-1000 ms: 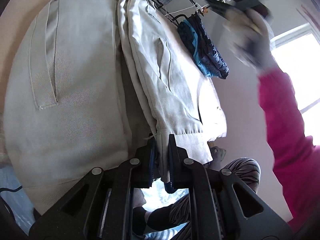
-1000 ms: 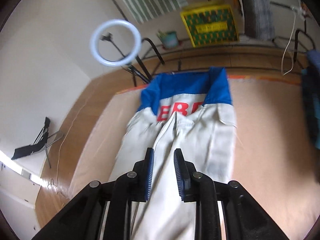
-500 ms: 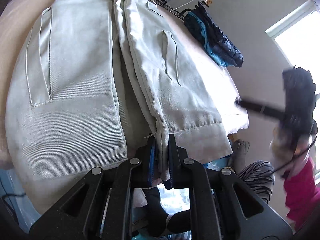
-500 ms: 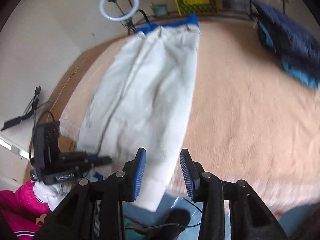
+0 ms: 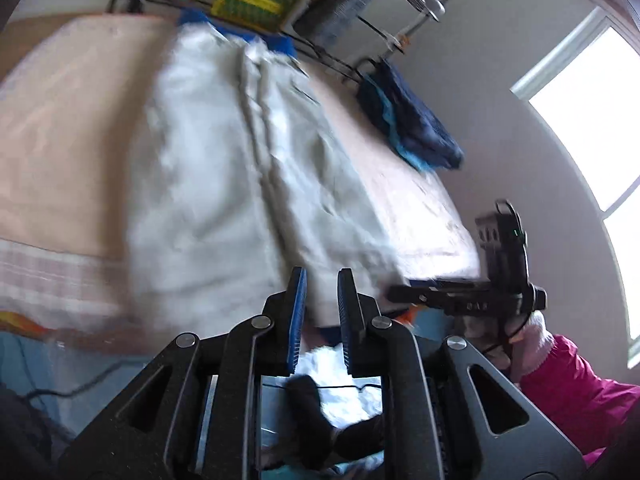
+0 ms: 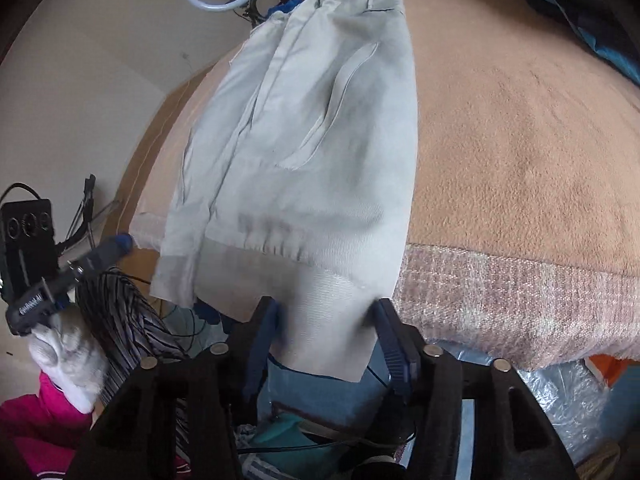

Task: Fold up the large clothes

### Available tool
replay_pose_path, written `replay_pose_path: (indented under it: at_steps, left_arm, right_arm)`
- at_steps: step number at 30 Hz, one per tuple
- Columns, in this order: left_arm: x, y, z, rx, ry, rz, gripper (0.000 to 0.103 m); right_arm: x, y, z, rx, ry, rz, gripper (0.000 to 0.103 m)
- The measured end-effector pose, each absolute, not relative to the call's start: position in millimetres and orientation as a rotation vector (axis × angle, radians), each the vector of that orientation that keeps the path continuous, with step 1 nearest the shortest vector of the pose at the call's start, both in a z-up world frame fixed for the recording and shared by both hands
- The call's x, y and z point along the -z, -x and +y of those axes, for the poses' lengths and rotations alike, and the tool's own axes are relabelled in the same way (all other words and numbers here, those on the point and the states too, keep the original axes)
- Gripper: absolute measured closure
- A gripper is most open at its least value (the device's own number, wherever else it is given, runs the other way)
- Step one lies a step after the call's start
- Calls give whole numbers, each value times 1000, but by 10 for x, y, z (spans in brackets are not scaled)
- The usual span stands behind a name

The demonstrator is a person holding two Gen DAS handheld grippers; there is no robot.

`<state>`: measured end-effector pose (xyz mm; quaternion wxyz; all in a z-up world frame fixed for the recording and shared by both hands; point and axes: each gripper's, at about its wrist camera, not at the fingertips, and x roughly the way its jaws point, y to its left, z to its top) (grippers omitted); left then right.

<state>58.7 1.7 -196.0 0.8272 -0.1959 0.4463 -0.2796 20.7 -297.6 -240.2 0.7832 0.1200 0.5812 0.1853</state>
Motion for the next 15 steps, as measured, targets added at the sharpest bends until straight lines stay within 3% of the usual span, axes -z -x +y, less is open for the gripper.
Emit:
replay_pose_path:
  at_steps: [1,2,3,12,15]
  left_arm:
    - [1966,-607,134,563,417,945,90]
    - [1987,-635,222,537,419,952,90]
    - [2021,-660,297,513,425,964,90]
    - [2439,-792,219,462,355,1038,90]
    - [2569,-804,161,461,315,1072,90]
  right_arm:
    - [2393,-199,-2983,-407,-257,1249,76]
    - [2367,-181,-3013,-415,-265,1248,91]
    - [2345,-177,-3039,-411,-257,1243,94]
    - [2598,-183,-2934,-417,-183,1309,94]
    - [2447,-138,-2938,-412,-130,1290,80]
